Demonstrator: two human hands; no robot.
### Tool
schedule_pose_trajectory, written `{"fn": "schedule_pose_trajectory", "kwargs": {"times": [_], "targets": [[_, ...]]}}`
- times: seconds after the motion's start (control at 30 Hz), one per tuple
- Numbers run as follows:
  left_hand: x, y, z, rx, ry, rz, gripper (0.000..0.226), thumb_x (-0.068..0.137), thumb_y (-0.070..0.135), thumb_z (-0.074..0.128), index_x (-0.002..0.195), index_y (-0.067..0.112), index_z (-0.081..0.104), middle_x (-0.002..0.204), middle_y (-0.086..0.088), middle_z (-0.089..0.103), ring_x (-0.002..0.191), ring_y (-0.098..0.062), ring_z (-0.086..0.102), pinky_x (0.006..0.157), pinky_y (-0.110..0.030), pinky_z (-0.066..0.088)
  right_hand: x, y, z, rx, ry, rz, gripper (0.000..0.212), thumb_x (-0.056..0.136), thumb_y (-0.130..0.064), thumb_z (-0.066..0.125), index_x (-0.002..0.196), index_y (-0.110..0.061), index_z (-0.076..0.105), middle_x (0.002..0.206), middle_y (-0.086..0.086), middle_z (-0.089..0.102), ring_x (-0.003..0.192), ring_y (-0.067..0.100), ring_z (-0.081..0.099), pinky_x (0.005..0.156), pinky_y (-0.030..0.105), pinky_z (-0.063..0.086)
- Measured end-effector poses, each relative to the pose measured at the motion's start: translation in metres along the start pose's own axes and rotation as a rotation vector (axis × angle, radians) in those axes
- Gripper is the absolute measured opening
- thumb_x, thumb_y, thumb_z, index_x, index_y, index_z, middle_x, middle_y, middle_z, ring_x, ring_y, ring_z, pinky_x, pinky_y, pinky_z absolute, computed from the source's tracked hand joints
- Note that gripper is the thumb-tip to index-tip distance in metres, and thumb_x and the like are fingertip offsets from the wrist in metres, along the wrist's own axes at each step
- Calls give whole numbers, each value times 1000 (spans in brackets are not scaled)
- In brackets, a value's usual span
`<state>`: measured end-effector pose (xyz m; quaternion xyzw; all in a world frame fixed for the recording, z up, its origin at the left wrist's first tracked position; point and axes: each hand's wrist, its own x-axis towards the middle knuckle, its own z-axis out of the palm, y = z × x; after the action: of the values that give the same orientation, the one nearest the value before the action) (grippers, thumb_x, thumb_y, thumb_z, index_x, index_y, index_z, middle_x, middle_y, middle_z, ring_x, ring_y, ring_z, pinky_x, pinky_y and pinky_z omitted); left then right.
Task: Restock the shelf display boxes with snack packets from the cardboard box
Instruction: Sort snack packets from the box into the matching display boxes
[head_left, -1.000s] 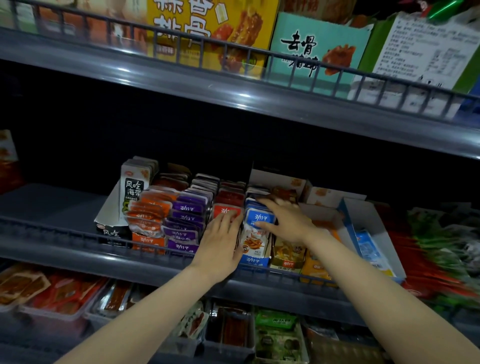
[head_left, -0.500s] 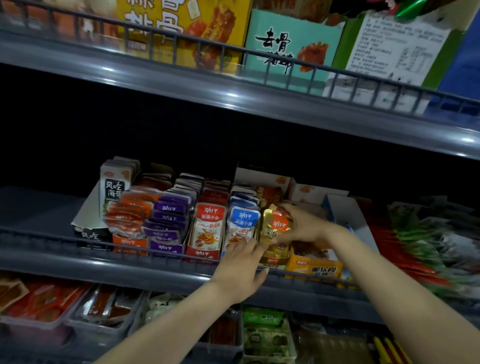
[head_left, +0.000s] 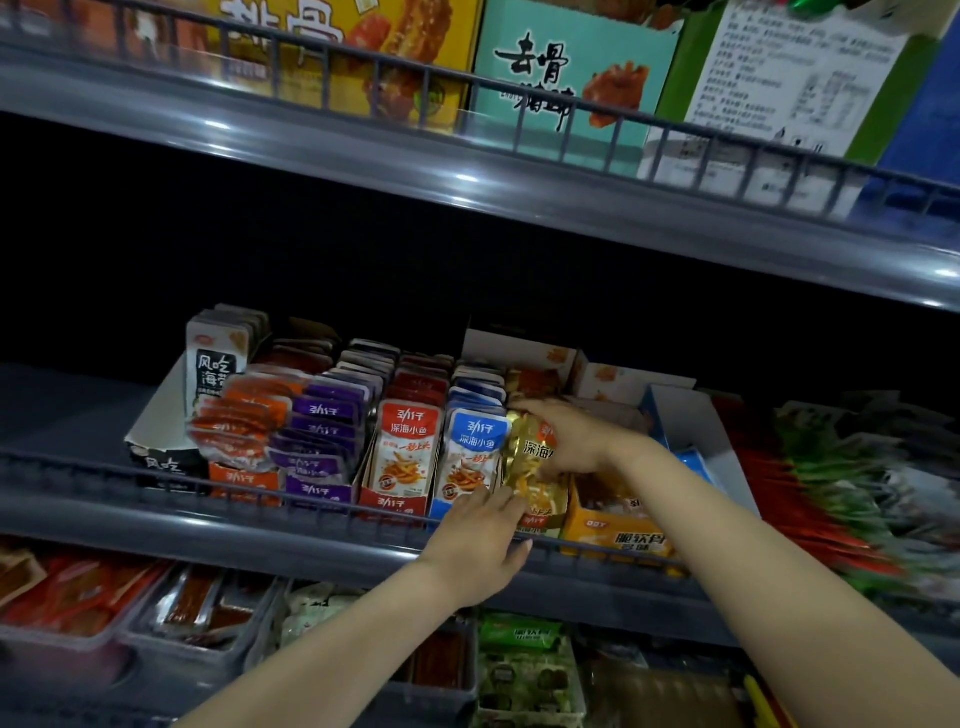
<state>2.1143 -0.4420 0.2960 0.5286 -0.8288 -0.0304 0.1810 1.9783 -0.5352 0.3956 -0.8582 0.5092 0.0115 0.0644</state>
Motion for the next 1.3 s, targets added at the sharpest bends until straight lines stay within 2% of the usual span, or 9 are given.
{"fn": "schedule_pose_trajectory", "kwargs": {"times": [0.1, 0.2, 0.33, 0.47, 0.63, 0.8, 0.9, 1.1, 1.3], "targets": [[-1, -1, -1, -9, 12, 6, 41, 98, 36, 41, 134, 17, 41, 129, -1, 45, 117, -21, 41, 99, -32, 32, -1, -1, 6, -61, -50, 7, 107, 74, -29, 80, 153, -26, 8, 159, 1, 13, 146, 22, 13, 116, 36, 20], [-2, -4, -2, -27, 9, 30, 41, 98, 36, 41, 135, 19, 40, 130, 1, 45, 118, -19, 41, 99, -31, 31, -5, 4, 10, 11, -5, 45, 112, 73, -34, 80, 153, -20, 2, 160, 2, 8, 147, 21, 8, 117, 34, 16], [-3, -5, -2, -29, 16, 43, 42, 98, 36, 42, 136, 20, 39, 131, 1, 44, 119, -19, 41, 100, -32, 31, -6, 8, 12, -1, 23, 75, 111, 70, -39, 81, 152, -19, 10, 156, 4, 20, 144, 22, 18, 116, 35, 21], [-2, -2, -3, -10, 14, 29, 39, 98, 38, 42, 131, 17, 43, 128, -1, 45, 117, -21, 41, 97, -32, 31, -6, 3, 18, -28, 121, 24, 96, 67, -35, 83, 143, -18, 26, 140, 4, 38, 130, 22, 35, 107, 32, 31], [-2, -2, -5, -7, -2, 29, 41, 98, 38, 41, 133, 16, 40, 129, -1, 44, 117, -21, 40, 96, -31, 30, -5, 2, 22, -130, 267, 10, 93, 72, -36, 79, 144, -16, 25, 142, 6, 38, 132, 23, 34, 110, 32, 25], [-2, -2, -8, -21, -1, 36, 37, 97, 36, 43, 128, 16, 43, 126, -2, 46, 113, -21, 41, 91, -31, 32, 1, 2, 11, -84, 94, 108, 110, 70, -44, 80, 151, -14, 11, 153, 10, 26, 140, 27, 26, 113, 36, 25], [-2, -3, -7, -26, 3, 41, 37, 97, 36, 43, 129, 16, 42, 126, -2, 46, 114, -21, 42, 91, -31, 32, 5, 2, 6, -16, 15, 139, 116, 65, -46, 83, 151, -17, 10, 153, 9, 29, 139, 27, 30, 112, 38, 31], [-3, -3, -5, -37, 8, 33, 38, 97, 36, 44, 130, 17, 41, 126, -1, 45, 115, -20, 41, 94, -32, 32, 11, -2, 0, -19, -41, 165, 101, 65, -42, 84, 143, -14, 28, 146, 7, 37, 132, 24, 39, 107, 37, 37], [-2, -3, -5, -14, -7, 29, 41, 97, 36, 43, 134, 18, 38, 129, -1, 43, 117, -21, 40, 97, -34, 32, 14, -2, -7, 43, -134, 207, 99, 65, -36, 86, 143, -14, 29, 148, 5, 37, 136, 23, 36, 108, 35, 33]]}}
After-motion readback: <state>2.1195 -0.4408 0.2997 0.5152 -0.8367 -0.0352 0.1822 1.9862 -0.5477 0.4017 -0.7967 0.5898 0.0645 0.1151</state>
